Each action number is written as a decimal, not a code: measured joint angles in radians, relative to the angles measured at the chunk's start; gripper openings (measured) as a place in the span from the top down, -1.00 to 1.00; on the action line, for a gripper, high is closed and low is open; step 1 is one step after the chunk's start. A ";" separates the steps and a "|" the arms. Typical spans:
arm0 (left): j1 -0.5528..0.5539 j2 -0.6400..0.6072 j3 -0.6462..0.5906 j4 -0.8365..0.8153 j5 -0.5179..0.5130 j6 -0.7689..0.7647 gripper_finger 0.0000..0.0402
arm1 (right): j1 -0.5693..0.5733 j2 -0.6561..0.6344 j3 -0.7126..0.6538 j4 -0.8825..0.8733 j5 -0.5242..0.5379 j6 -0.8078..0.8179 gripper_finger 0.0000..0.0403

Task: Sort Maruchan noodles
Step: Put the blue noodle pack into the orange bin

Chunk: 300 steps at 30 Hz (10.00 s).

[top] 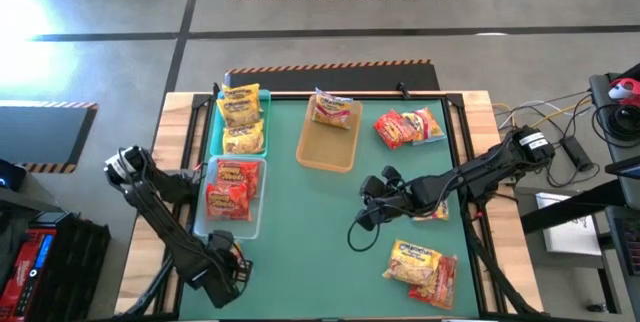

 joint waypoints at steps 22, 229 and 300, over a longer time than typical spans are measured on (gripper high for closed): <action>0.111 0.115 0.006 0.609 -0.378 0.418 0.63 | 0.000 0.000 0.000 0.023 0.001 -0.025 0.96; 0.579 0.220 -0.207 0.995 -0.438 0.680 0.63 | -0.129 0.168 -0.016 0.411 -0.386 0.344 -0.07; 0.570 0.197 -0.176 0.993 -0.422 0.931 0.63 | -0.124 0.127 -0.015 0.402 -0.624 0.351 -0.08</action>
